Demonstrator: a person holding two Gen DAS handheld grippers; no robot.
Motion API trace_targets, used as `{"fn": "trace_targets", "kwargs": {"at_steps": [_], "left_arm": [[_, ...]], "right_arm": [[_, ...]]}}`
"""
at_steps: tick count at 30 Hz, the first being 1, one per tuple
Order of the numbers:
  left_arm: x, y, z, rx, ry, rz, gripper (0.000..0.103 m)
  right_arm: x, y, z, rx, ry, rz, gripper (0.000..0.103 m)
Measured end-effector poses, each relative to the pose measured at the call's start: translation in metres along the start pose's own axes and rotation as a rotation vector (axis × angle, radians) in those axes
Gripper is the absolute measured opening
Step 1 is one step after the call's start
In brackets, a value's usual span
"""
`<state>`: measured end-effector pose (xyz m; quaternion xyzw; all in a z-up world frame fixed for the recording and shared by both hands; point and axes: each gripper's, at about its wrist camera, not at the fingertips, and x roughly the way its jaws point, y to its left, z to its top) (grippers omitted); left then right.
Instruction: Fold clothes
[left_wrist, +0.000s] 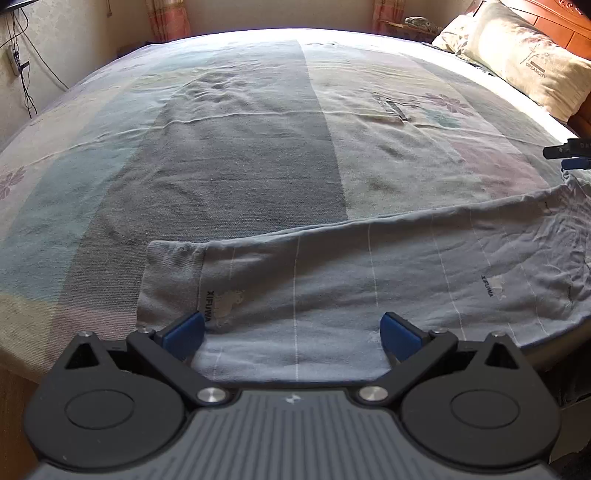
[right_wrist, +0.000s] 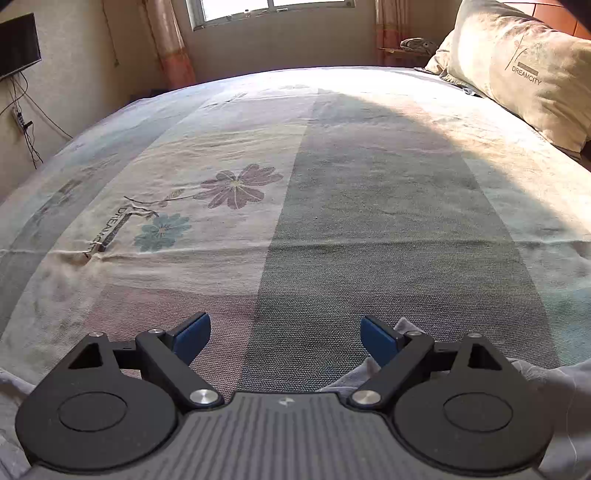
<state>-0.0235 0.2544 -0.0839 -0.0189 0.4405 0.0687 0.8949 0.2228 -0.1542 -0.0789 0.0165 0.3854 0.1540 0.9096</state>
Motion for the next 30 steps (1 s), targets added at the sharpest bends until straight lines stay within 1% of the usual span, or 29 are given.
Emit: {"fn": "trace_targets", "kwargs": {"at_steps": [1, 4, 5, 8, 10, 12, 13, 14, 15, 16, 18, 19, 20, 22, 23, 26, 28, 29, 30], "left_arm": [[-0.004, -0.002, 0.002, 0.008, -0.016, -0.001, 0.101], [-0.013, -0.013, 0.007, 0.049, -0.071, -0.030, 0.101], [-0.012, -0.018, 0.009, 0.067, -0.076, -0.036, 0.101], [-0.004, -0.035, 0.011, 0.124, -0.070, -0.034, 0.101], [0.005, -0.046, 0.007, 0.156, -0.059, -0.048, 0.101], [0.014, -0.047, 0.000, 0.140, -0.027, -0.060, 0.101], [0.015, -0.043, -0.005, 0.108, -0.024, -0.072, 0.102], [0.015, -0.037, -0.009, 0.063, -0.027, -0.088, 0.102], [0.013, -0.032, -0.012, 0.037, -0.032, -0.084, 0.102], [0.011, -0.030, -0.013, 0.030, -0.025, -0.065, 0.102], [0.005, -0.032, -0.012, 0.033, -0.005, -0.037, 0.102], [0.000, -0.034, -0.010, 0.044, -0.013, -0.040, 0.102], [-0.005, -0.036, -0.008, 0.059, -0.032, -0.058, 0.102], [-0.009, -0.043, -0.001, 0.083, -0.068, -0.103, 0.102], [-0.006, -0.046, 0.002, 0.087, -0.070, -0.107, 0.102], [0.007, -0.053, 0.006, 0.081, -0.058, -0.110, 0.102], [0.016, -0.049, 0.000, 0.045, -0.019, -0.101, 0.102], [0.016, -0.047, -0.006, 0.038, -0.017, -0.094, 0.102], [0.012, -0.044, -0.012, 0.039, -0.028, -0.088, 0.102]], "right_arm": [[-0.013, 0.002, 0.000, -0.023, -0.010, -0.002, 0.092], [-0.054, 0.007, -0.017, -0.119, -0.029, -0.054, 0.095], [-0.058, 0.009, -0.027, -0.120, -0.017, -0.057, 0.098], [-0.069, 0.012, -0.055, -0.125, 0.018, -0.063, 0.099], [-0.077, 0.014, -0.073, -0.128, 0.041, -0.068, 0.099], [-0.085, 0.017, -0.092, -0.131, 0.064, -0.072, 0.099], [-0.089, 0.018, -0.101, -0.133, 0.076, -0.074, 0.099], [-0.093, 0.019, -0.110, -0.134, 0.087, -0.076, 0.103], [-0.096, 0.020, -0.120, -0.136, 0.099, -0.079, 0.103], [-0.100, 0.021, -0.129, -0.137, 0.111, -0.081, 0.103], [-0.108, 0.024, -0.148, -0.140, 0.134, -0.085, 0.103], [-0.112, 0.025, -0.156, -0.142, 0.144, -0.088, 0.103], [-0.116, 0.022, -0.152, -0.144, 0.120, -0.097, 0.103], [-0.120, 0.014, -0.140, -0.142, 0.043, -0.131, 0.103], [-0.120, 0.009, -0.133, -0.137, 0.013, -0.150, 0.103], [-0.108, -0.017, -0.121, -0.080, -0.041, -0.227, 0.103], [-0.097, -0.040, -0.122, -0.010, 0.039, -0.227, 0.103], [-0.091, -0.051, -0.123, 0.023, 0.076, -0.227, 0.103], [-0.092, -0.050, -0.122, 0.020, 0.077, -0.226, 0.103]]}}
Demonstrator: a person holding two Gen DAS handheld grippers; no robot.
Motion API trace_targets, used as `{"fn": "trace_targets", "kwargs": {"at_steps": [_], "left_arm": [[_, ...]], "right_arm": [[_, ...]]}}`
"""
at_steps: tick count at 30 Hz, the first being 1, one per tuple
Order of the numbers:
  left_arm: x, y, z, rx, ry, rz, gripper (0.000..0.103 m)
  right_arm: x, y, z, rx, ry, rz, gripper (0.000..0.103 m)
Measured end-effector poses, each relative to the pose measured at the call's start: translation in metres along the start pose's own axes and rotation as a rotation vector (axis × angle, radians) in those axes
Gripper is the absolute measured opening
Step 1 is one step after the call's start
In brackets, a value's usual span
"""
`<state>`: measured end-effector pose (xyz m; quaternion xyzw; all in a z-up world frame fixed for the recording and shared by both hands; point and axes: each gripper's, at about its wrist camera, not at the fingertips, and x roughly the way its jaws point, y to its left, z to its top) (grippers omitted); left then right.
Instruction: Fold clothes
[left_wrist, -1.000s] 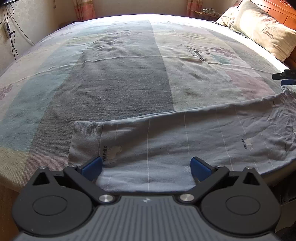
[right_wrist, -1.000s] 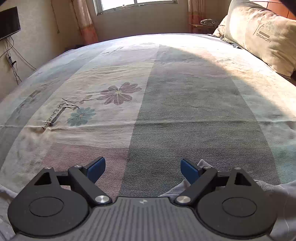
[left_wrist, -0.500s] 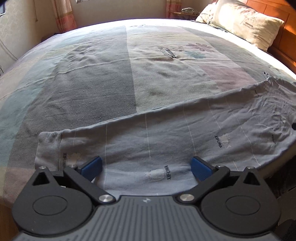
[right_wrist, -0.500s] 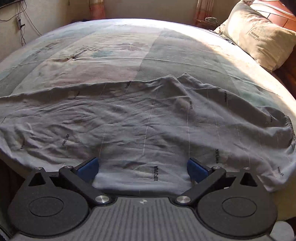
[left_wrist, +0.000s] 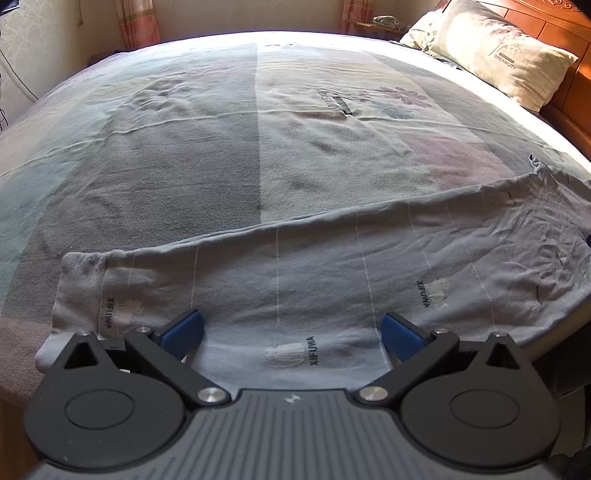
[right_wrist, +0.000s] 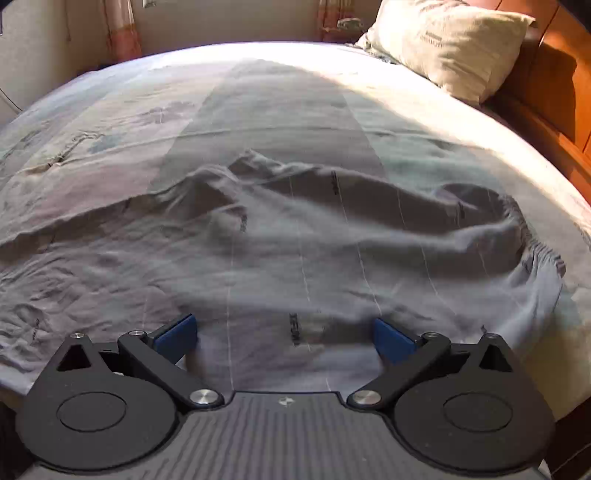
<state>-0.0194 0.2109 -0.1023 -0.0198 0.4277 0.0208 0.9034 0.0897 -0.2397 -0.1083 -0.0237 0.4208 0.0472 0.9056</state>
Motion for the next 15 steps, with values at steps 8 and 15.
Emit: {"fn": "trace_targets", "kwargs": {"at_steps": [8, 15], "left_arm": [[-0.021, -0.003, 0.008, 0.043, 0.030, 0.063, 0.102], [-0.026, -0.092, 0.060, 0.207, -0.068, -0.200, 0.102]], "right_arm": [[-0.008, 0.007, 0.004, -0.026, -0.002, 0.005, 0.103], [0.000, 0.017, 0.008, -0.033, 0.014, 0.023, 0.103]]}}
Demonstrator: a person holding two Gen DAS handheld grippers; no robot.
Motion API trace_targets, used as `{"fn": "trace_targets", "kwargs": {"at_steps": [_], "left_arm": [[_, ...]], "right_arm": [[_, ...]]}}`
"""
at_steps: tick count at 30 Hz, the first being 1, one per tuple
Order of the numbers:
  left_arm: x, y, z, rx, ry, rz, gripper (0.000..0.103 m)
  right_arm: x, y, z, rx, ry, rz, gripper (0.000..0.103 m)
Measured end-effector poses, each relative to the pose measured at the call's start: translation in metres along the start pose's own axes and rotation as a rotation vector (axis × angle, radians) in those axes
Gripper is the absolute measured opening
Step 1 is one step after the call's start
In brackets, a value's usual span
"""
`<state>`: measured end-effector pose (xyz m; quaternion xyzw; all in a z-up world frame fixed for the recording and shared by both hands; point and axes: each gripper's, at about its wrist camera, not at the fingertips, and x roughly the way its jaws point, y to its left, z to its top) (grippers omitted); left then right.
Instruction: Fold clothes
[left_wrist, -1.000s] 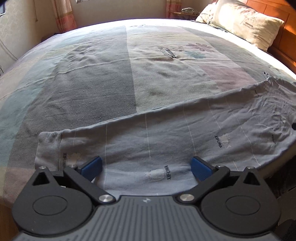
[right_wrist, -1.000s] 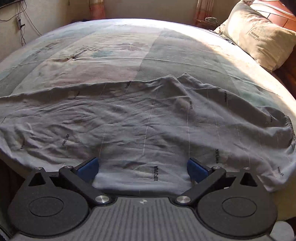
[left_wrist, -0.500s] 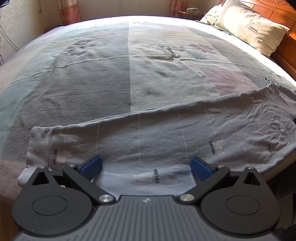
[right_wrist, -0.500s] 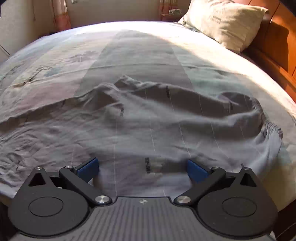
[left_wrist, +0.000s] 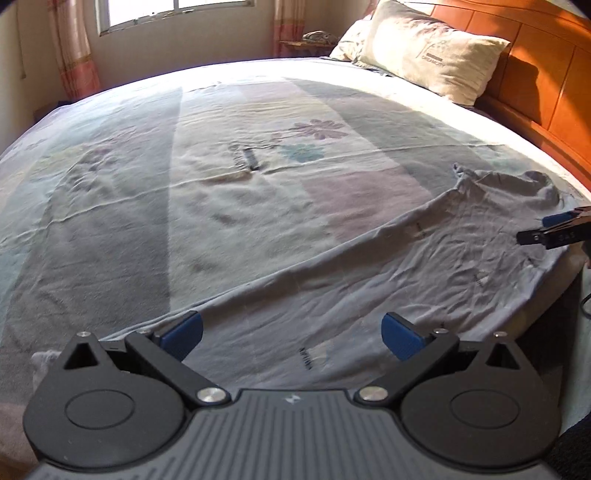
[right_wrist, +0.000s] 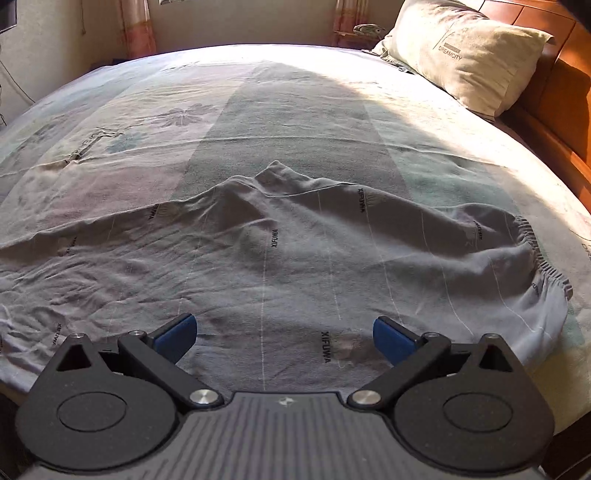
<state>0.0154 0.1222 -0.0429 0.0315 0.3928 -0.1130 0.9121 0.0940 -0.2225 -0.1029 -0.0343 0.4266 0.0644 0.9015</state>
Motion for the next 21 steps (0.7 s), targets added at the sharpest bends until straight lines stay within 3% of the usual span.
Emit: {"fn": "trace_targets", "kwargs": {"at_steps": [4, 8, 12, 21], "left_arm": [[0.029, -0.060, 0.021, 0.113, -0.014, -0.143, 0.102], [0.063, -0.093, 0.018, 0.139, 0.044, -0.205, 0.102], [0.077, -0.088, -0.001, 0.087, 0.140, -0.164, 0.102], [0.040, -0.064, -0.022, 0.065, 0.228, -0.126, 0.102]], "right_arm": [[0.007, 0.007, -0.004, 0.013, 0.008, -0.003, 0.103], [0.007, 0.005, -0.007, 0.016, 0.012, 0.005, 0.103], [0.007, 0.003, -0.011, 0.013, -0.007, 0.020, 0.103], [0.004, -0.001, -0.022, -0.004, -0.075, 0.044, 0.103]]}}
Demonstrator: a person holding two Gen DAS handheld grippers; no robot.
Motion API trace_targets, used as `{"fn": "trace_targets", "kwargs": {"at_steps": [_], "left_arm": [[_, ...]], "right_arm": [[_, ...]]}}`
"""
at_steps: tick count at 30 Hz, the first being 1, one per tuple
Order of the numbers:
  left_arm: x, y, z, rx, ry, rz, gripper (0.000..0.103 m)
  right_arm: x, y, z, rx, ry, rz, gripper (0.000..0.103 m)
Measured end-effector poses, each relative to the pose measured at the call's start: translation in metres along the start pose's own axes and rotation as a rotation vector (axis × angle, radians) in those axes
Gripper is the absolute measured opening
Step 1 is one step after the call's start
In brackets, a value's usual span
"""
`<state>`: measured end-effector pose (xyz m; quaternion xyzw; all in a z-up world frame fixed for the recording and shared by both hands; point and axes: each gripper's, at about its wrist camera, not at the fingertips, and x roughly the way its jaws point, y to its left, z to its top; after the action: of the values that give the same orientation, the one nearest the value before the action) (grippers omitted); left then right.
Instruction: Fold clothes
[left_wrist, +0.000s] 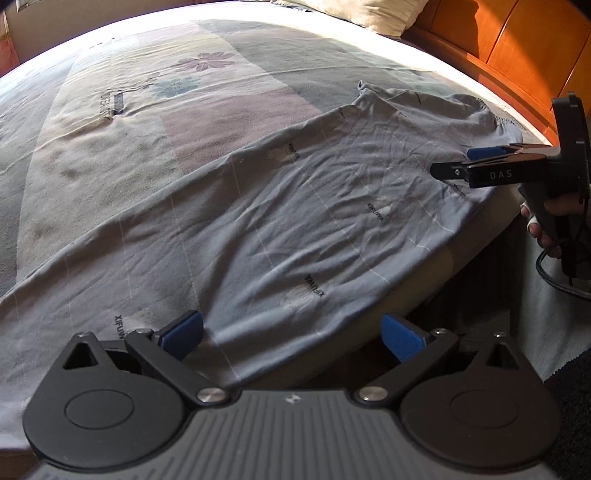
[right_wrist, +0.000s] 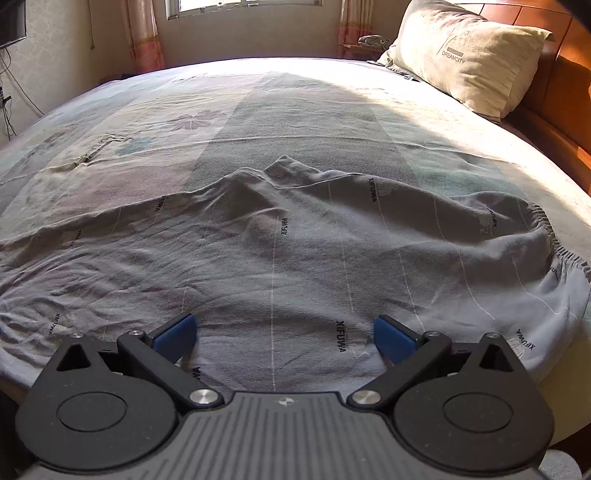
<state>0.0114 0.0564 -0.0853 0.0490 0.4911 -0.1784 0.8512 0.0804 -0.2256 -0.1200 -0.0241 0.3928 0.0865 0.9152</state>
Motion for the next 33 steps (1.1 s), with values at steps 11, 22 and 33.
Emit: {"fn": "trace_targets", "kwargs": {"at_steps": [11, 22, 33], "left_arm": [[0.020, -0.019, 0.098, 0.060, -0.092, -0.127, 0.102], [0.048, 0.007, 0.114, -0.215, -0.091, -0.024, 0.102], [0.085, -0.105, 0.196, -0.035, -0.092, -0.369, 0.102]], "right_arm": [[-0.021, -0.028, -0.016, -0.041, -0.077, 0.120, 0.103], [-0.022, -0.063, -0.031, 0.143, -0.138, 0.278, 0.103], [-0.045, -0.088, -0.028, 0.246, -0.292, 0.114, 0.103]]}}
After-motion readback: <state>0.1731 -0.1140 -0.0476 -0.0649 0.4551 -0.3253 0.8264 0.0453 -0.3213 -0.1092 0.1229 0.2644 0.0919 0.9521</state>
